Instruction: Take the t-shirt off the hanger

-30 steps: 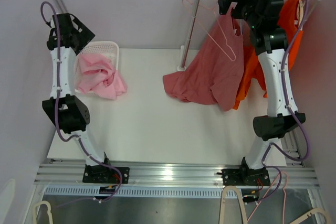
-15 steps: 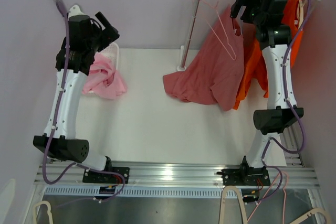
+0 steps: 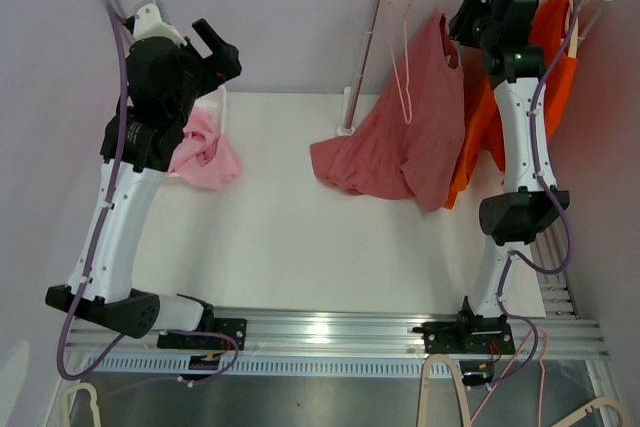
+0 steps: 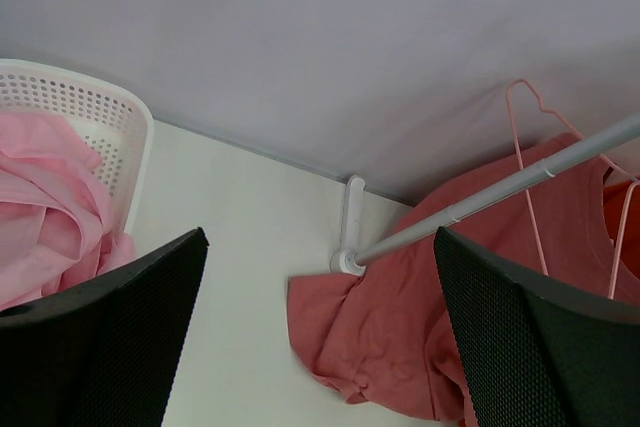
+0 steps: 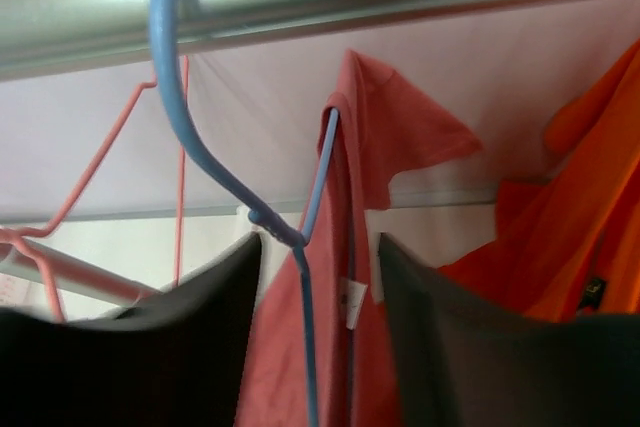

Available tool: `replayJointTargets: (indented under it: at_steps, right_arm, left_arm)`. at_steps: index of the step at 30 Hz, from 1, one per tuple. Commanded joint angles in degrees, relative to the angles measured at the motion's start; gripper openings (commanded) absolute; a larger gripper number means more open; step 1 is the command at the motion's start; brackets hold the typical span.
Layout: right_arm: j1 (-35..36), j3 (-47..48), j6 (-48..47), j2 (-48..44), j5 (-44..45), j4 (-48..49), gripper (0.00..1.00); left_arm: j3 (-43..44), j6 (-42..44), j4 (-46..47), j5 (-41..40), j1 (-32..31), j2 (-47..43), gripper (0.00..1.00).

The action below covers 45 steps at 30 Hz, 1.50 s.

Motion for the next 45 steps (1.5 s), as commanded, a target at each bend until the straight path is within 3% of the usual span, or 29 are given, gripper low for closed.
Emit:
replayJointTargets:
  at_steps: [1, 3, 11, 14, 17, 26, 28, 36, 39, 45]
  right_arm:
    - [-0.26, 3.15, 0.32, 0.97, -1.51, 2.80, 0.40]
    - [-0.52, 3.15, 0.24, 1.32, -1.69, 2.80, 0.23]
    - [-0.87, 2.97, -0.12, 1.94, -2.48, 2.71, 0.17]
    - [-0.78, 2.89, -0.64, 2.03, -2.48, 3.15, 0.00]
    - [-0.78, 2.89, -0.47, 1.94, -1.43, 4.47, 0.00]
    - [1.50, 2.89, -3.72, -1.22, 2.52, 8.25, 0.00]
    - [1.94, 2.97, -3.81, -2.79, 3.49, 8.34, 0.00]
    - [5.46, 0.44, -7.23, -8.95, 11.31, 4.56, 0.00]
    - [5.98, -3.69, -6.62, -12.82, 13.34, 4.03, 0.00]
    - [10.37, -13.98, 0.31, -19.67, 31.60, -1.32, 0.00]
  left_arm:
    - [0.37, 2.91, 2.50, -2.93, -1.07, -1.12, 1.00]
    - [-0.24, 3.43, 3.20, -3.19, -1.59, -1.12, 0.99]
    - [-1.30, 4.49, 3.64, -4.95, -3.09, -1.12, 1.00]
    - [-1.56, 4.93, 4.00, -5.65, -3.44, -1.38, 0.99]
    - [-1.56, 5.72, 4.08, -6.70, -4.23, -1.64, 0.99]
    - [-1.38, 17.49, 7.94, -16.81, -17.40, -1.12, 1.00]
    - [-2.79, 21.08, 11.37, -12.19, -20.04, -1.21, 0.99]
    - [-2.87, 28.75, 13.39, -6.02, -28.83, 2.58, 1.00]
    - [-7.17, 31.56, 17.43, -2.86, -31.47, 1.00, 0.99]
    - [-21.31, 34.99, 29.29, 7.00, -37.44, -4.01, 0.99]
